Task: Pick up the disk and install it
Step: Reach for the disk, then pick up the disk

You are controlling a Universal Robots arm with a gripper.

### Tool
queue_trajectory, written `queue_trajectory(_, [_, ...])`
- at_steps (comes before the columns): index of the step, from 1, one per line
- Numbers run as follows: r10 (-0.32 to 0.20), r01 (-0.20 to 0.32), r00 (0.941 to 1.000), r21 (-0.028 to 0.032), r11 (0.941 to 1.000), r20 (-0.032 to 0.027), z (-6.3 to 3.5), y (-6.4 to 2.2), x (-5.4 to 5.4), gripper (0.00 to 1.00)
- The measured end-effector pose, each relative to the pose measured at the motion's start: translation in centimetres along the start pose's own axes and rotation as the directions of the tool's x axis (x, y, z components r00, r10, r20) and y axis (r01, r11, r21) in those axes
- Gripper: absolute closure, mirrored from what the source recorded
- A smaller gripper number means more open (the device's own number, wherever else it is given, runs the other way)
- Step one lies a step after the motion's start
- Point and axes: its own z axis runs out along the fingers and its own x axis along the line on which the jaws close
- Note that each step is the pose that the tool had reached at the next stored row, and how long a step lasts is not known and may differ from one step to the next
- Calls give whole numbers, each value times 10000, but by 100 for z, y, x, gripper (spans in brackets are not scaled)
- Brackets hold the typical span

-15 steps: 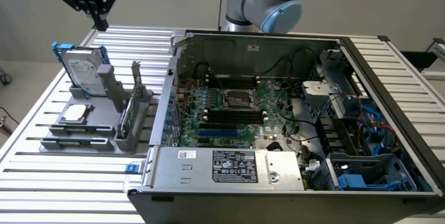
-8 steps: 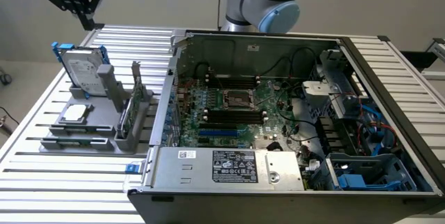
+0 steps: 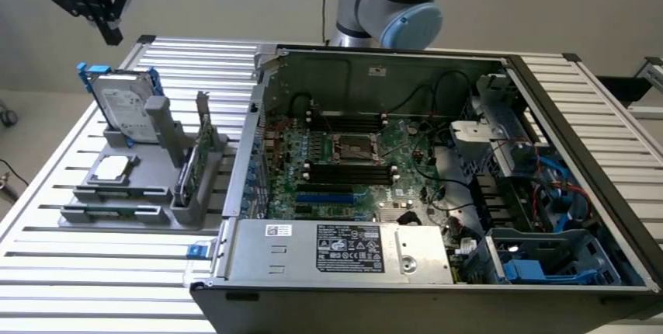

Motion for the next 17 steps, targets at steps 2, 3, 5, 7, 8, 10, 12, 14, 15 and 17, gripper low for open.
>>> queue_trajectory(2, [0, 0, 10000, 0, 10000, -1, 15, 16, 91, 89])
queue_trajectory(3, [0, 0, 10000, 0, 10000, 0, 23, 24, 141, 89])
queue_trajectory(5, [0, 0, 10000, 0, 10000, -1, 36, 38, 233, 89])
queue_trajectory(7, [-1, 1, 10000, 0, 10000, -1, 47, 53, 324, 89])
queue_trajectory(8, [0, 0, 10000, -1, 10000, -8, 50, 63, 368, 89])
queue_trajectory(10, [2, -2, 10000, 3, 10000, -38, 50, 68, 391, 89])
queue_trajectory(12, [2, -2, 10000, 3, 10000, -43, 50, 68, 391, 89])
queue_trajectory(14, [3, -3, 10000, 5, 10000, -72, 50, 68, 391, 89])
queue_trajectory(15, [3, -3, 10000, 7, 10000, -98, 50, 67, 391, 89])
queue_trajectory(17, [4, -4, 9999, 7, 10000, -100, 50, 67, 391, 89])
